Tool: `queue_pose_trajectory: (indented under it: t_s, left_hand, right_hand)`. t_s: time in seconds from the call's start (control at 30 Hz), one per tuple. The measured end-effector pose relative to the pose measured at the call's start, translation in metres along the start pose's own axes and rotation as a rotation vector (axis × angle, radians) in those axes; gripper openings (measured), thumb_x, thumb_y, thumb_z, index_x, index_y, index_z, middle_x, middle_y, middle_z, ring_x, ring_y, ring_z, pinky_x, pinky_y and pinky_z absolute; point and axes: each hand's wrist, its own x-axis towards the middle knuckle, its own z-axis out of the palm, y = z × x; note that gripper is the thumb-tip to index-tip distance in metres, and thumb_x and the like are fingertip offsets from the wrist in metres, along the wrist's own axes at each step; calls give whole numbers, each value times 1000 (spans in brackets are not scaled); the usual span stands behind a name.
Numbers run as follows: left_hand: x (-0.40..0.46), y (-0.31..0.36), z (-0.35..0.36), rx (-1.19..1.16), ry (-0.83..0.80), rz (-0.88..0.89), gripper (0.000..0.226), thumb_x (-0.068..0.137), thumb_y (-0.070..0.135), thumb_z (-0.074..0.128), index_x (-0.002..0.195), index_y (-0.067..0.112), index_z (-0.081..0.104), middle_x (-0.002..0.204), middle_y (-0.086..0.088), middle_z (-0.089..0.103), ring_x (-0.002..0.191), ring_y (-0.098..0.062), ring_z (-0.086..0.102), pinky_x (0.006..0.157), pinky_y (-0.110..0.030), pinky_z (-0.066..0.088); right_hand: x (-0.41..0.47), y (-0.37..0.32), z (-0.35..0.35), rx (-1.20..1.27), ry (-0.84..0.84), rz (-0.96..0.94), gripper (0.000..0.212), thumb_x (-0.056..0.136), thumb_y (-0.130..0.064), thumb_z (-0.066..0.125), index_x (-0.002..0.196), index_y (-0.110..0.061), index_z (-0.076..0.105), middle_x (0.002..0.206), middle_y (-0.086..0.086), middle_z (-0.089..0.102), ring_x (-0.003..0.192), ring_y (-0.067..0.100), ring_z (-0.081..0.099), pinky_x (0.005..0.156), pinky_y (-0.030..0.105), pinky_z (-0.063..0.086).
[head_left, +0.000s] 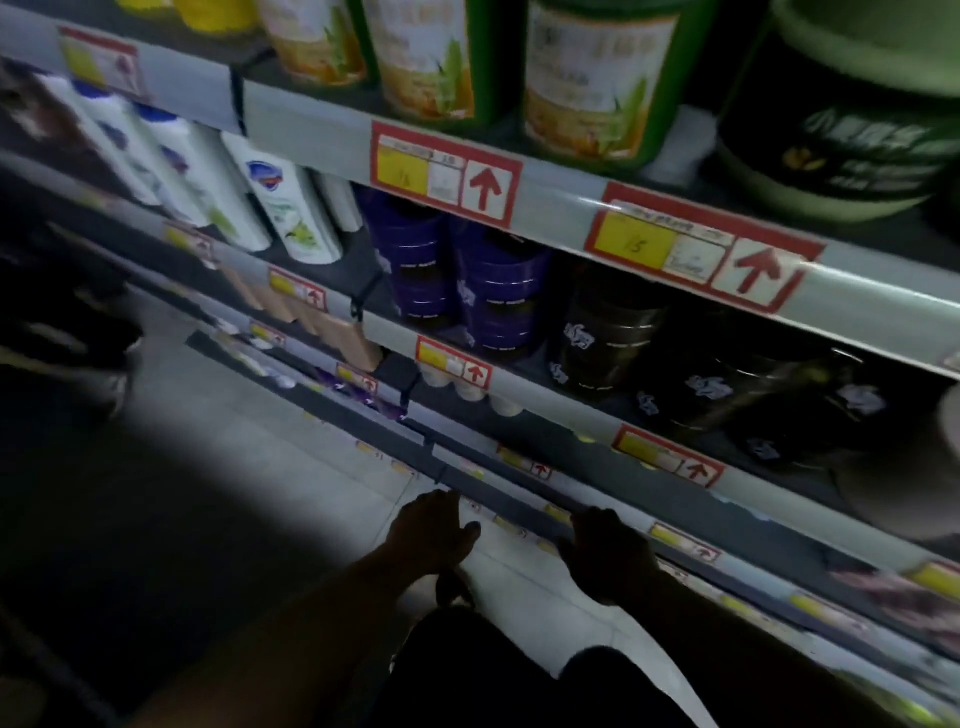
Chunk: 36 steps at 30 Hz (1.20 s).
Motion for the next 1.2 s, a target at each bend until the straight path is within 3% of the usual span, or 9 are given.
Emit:
queue_pose_trajectory:
  t_s: [0.17,0.3,0.6,0.77,0.9,1.07,1.2]
  left_hand:
    - [-1,23,20,56,-3,40,68,102,56,48,157,17,37,152,-9,53,138,-27,51,113,-40,43]
    - [-7,42,50,65,1,57,70,102,58,47,160,20,34,154,-7,52,139,-27,50,114,-40,43]
    - [7,25,128,125,-81,131,71,101,57,48,161,23,32,161,-5,44,145,-26,44,119,-40,38]
    - [66,-14,184,124,-122,149,71,98,60,47,160,27,35,159,-4,47,141,-28,49,114,-42,43]
    - [124,-54,240,92,-151,182,67,103,53,48,161,24,33,159,-5,46,141,-26,48,111,-36,41]
    - [218,-104,322,62,-118,193,67,101,57,48,159,27,34,155,-1,51,138,-24,52,112,-38,46]
    - [295,-137,384,114,-59,206,65,106,51,46,162,22,32,161,-4,44,146,-25,44,118,-39,36]
  right_hand:
    - [-19,34,35,54,25,70,65,104,-63,25,151,-21,41,154,6,45,138,27,47,109,41,44]
    - [-43,60,69,80,5,94,66,106,-59,24,156,-19,35,161,7,38,147,28,38,118,42,36]
    - [-55,84,149,131,-14,171,57,106,-57,28,145,-19,45,148,3,48,137,23,45,109,39,43]
    - [0,67,216,162,-12,202,56,105,-57,32,141,-18,49,143,4,52,132,23,49,106,39,45]
    - [64,45,289,168,-72,183,58,105,-58,32,144,-19,47,146,7,48,132,27,49,105,41,45]
    - [160,18,392,183,-153,139,59,106,-55,35,151,-18,43,154,8,43,138,27,45,112,41,42]
    - [229,5,482,183,-150,91,58,105,-55,36,149,-18,46,150,7,48,135,28,46,110,39,43]
